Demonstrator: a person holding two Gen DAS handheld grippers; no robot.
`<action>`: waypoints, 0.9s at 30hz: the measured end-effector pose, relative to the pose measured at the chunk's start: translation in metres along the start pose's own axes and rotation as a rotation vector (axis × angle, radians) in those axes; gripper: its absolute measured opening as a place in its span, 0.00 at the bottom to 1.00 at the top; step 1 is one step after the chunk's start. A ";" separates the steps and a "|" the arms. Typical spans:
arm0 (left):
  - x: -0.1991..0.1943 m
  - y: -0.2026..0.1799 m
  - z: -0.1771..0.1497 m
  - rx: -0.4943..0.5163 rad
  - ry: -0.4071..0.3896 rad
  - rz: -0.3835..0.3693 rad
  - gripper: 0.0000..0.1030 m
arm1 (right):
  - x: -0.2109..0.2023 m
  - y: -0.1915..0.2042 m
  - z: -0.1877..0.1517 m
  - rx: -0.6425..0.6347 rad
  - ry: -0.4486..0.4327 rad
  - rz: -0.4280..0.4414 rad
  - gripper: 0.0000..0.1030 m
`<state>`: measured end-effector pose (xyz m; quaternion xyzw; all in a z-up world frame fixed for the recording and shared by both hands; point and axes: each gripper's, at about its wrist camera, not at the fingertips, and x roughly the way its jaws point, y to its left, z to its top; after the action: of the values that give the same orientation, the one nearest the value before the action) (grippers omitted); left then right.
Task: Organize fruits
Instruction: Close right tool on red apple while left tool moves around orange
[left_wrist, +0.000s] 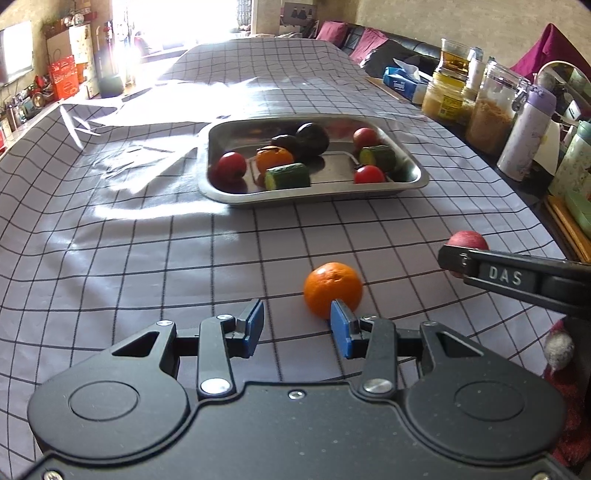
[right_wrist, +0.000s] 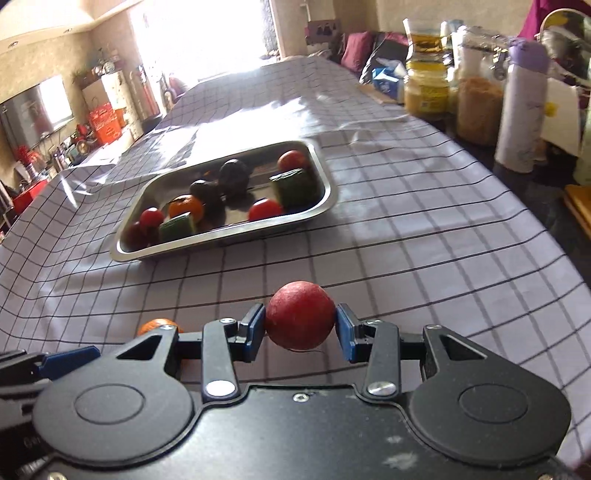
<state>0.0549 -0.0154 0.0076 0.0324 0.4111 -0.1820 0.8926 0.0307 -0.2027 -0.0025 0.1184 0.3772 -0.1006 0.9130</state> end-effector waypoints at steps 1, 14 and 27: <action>0.001 -0.002 0.001 0.003 0.001 -0.004 0.48 | -0.003 -0.002 -0.001 -0.003 -0.010 -0.009 0.41; 0.018 -0.016 0.011 0.001 0.032 -0.020 0.51 | -0.006 -0.022 -0.005 0.009 -0.027 -0.012 0.41; 0.036 -0.018 0.012 -0.006 0.080 -0.013 0.52 | -0.001 -0.026 -0.007 0.016 -0.003 0.001 0.41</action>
<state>0.0787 -0.0456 -0.0091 0.0344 0.4472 -0.1849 0.8744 0.0187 -0.2257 -0.0101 0.1260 0.3750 -0.1032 0.9126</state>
